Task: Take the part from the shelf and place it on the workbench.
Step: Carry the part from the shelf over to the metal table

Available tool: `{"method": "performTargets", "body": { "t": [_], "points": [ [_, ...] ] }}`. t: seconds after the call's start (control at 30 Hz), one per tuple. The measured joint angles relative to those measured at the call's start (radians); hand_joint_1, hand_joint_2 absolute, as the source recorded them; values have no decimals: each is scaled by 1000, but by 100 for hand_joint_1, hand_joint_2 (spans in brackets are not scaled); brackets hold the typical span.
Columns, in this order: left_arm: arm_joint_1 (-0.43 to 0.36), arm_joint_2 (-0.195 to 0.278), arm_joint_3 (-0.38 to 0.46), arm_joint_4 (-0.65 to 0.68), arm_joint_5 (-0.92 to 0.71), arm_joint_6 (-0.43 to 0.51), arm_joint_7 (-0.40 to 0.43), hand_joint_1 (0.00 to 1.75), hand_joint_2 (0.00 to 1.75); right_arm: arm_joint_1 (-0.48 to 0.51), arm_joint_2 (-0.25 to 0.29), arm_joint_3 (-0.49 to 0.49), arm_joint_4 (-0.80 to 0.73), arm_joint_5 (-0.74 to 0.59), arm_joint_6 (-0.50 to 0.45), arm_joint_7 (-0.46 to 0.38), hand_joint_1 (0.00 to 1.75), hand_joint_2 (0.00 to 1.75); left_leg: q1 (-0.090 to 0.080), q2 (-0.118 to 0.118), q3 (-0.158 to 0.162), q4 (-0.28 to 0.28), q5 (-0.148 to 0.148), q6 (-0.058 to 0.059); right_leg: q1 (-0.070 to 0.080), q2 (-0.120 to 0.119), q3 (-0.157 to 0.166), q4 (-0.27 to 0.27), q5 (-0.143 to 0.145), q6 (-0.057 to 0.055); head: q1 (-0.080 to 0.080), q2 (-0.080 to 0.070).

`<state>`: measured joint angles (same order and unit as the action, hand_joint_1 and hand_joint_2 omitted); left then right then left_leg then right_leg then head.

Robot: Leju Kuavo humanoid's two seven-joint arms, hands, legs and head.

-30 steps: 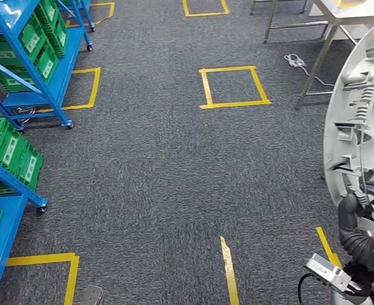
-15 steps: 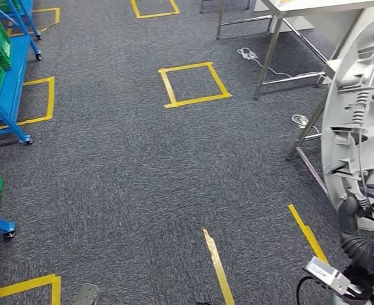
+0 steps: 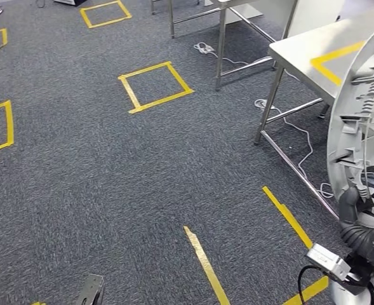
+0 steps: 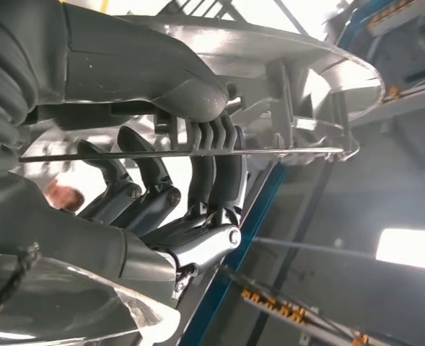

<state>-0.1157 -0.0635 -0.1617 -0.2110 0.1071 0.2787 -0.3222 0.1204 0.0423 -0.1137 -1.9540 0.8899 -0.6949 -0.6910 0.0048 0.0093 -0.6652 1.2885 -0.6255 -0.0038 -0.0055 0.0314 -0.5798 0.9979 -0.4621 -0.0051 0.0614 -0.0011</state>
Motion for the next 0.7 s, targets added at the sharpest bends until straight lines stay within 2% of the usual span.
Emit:
{"method": "performTargets", "body": {
  "t": [0.03, 0.07, 0.1, 0.17, 0.2, 0.23, 0.3, 0.33, 0.37, 0.43, 0.47, 0.5, 0.53, 0.57, 0.6, 0.63, 0.67, 0.7],
  "points": [
    [0, 0, 0, 0, 2, 0, 2, 0, 0, -2, 0, -1, 7, 0, 0, 0, 175, 175, 0, -3, -8, 13, 9, 3, 2, 16, 0, 1, 1, -1, 0, 0],
    [-1, -1, 0, 0, 3, 1, 4, 0, 0, -5, 0, -1, 14, 0, 0, 0, 175, 175, -1, -8, 3, -16, 38, 7, 3, 32, 0, 2, 1, -1, 0, 0],
    [-2, 0, 0, 0, 4, 2, 5, 0, 0, -8, 0, -2, 21, 0, 0, 0, 175, 175, -1, -19, 28, -77, 79, 12, 4, 49, 0, 4, 1, -1, 0, 0],
    [-5, 2, 0, 0, 5, 4, 8, 0, 0, -14, 0, -2, 32, 0, 0, 0, 175, 175, 1, -78, 82, -206, 137, 24, 3, 78, -4, 9, 2, 3, 1, 0],
    [-6, 3, 0, 0, 6, 4, 10, 0, 0, -16, 0, -2, 38, 0, 0, 0, 175, 175, 1, -101, 98, -244, 146, 26, 0, 90, -9, 11, 4, 8, 0, 0],
    [-8, 3, 0, 0, 6, 5, 12, 0, 0, -17, 0, -2, 43, 0, 0, -1, 175, 175, 1, -114, 103, -261, 145, 27, -4, 103, -15, 11, 7, 14, 0, 0],
    [-10, 0, 0, -1, 7, 7, 15, 0, 0, -17, 0, -2, 50, 0, 0, -1, 175, 175, 0, -92, 105, -274, 149, 28, -9, 126, -28, 7, 14, 29, -2, 0],
    [-12, -1, 0, -1, 7, 8, 15, 0, 0, -16, 0, -2, 53, -1, 0, -1, 175, 175, 3, -77, 107, -283, 154, 32, -8, 116, -36, 12, 11, 34, 0, 0],
    [-13, -2, 0, -2, 7, 9, 15, 0, 0, -18, 0, -2, 55, -2, 0, 0, 175, 175, 5, -61, 109, -291, 158, 35, -5, 88, -52, 34, -4, 38, 4, 0],
    [-13, -1, 1, -2, 7, 10, 15, 0, 0, -22, 0, -1, 61, -2, 0, 0, 175, 175, 5, -27, 110, -299, 162, 40, -2, 11, -104, 138, -62, 46, 11, 0],
    [-12, -1, 1, -2, 7, 10, 16, 0, 0, -23, 0, -1, 64, -2, 0, -1, 175, 175, 4, -9, 110, -300, 162, 41, -4, -12, -136, 206, -92, 50, 14, 0],
    [-10, -1, 1, -2, 7, 10, 16, 0, 0, -24, 0, 0, 67, -1, 0, -1, 175, 175, 4, 8, 110, -299, 160, 40, -7, -21, -160, 258, -110, 55, 14, 0],
    [-10, -2, 1, -2, 7, 10, 16, 0, 0, -23, 0, 0, 70, -1, 0, -1, 175, 175, 4, 24, 110, -299, 159, 39, -11, -26, -170, 280, -111, 59, 15, 0],
    [-10, -2, 1, -2, 7, 10, 16, 0, 0, -23, 0, 0, 72, -1, 0, -1, 175, 175, 5, 39, 111, -299, 157, 36, -14, -31, -158, 262, -93, 64, 15, 0],
    [-11, -3, 1, -2, 7, 10, 16, 0, 0, -23, 0, 0, 74, -1, 0, -1, 175, 175, 7, 53, 113, -298, 154, 32, -18, -41, -127, 205, -61, 68, 15, 0],
    [-12, -3, 1, -2, 7, 10, 16, 0, 0, -24, 0, 0, 75, -1, 0, -1, 175, 175, 8, 65, 116, -297, 151, 27, -20, -62, -86, 130, -32, 72, 16, 0],
    [-13, -3, 1, -2, 7, 10, 16, 0, 0, -26, 0, 0, 76, -1, 0, -1, 175, 175, 6, 76, 118, -294, 147, 21, -20, -83, -48, 64, -10, 70, 17, 0],
    [-13, -3, 1, -2, 7, 10, 16, 0, 0, -28, 0, 0, 77, -1, 0, -1, 175, 175, 4, 86, 120, -292, 143, 14, -18, -97, -23, 22, 0, 64, 17, 0]
  ]
}}
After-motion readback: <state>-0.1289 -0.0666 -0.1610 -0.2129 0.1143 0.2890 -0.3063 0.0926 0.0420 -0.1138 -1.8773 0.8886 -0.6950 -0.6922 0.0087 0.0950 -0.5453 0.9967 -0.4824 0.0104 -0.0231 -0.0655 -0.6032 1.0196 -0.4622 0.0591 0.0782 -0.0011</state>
